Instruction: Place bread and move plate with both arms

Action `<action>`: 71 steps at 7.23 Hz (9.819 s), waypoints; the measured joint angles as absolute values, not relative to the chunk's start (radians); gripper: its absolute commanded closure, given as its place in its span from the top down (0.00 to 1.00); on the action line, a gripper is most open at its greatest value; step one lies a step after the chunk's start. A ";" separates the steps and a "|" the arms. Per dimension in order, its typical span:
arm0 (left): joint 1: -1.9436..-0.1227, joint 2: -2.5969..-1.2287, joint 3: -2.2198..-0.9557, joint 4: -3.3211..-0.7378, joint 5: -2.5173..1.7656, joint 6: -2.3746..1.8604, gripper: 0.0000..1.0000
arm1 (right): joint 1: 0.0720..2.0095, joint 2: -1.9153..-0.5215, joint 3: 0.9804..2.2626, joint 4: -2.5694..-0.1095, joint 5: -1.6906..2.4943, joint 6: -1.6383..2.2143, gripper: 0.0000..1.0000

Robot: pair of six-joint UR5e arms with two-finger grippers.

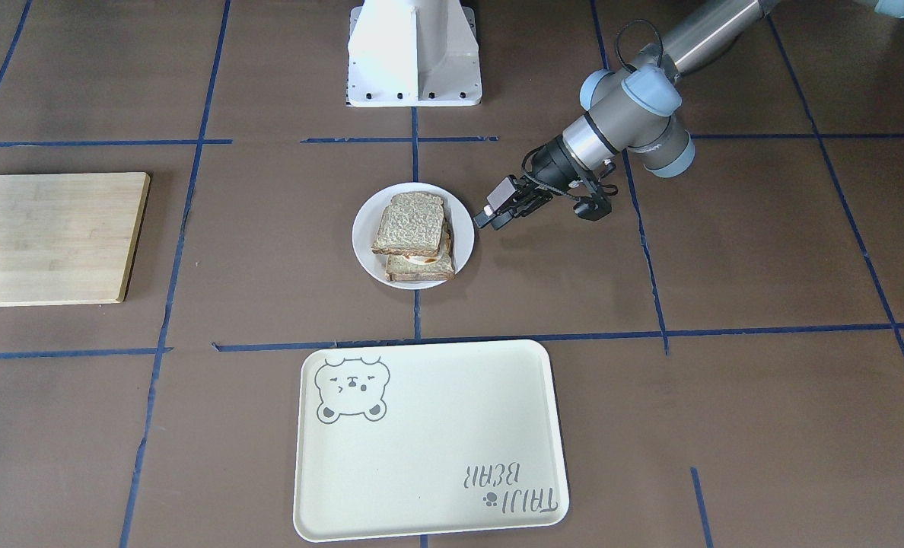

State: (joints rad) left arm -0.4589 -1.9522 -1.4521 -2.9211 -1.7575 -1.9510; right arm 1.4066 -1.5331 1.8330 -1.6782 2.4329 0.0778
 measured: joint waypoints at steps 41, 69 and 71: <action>-0.659 -2.387 -1.023 -2.745 -1.639 -2.214 1.00 | 1.442 -1.546 1.826 -1.680 2.337 0.041 1.00; -1.572 -1.511 -1.635 -1.501 -2.349 0.069 1.00 | 1.619 -1.741 1.810 -1.680 2.341 -0.152 1.00; -1.572 -1.514 -1.632 -1.504 -2.349 0.070 1.00 | 1.620 -1.741 1.808 -1.680 2.341 -0.152 1.00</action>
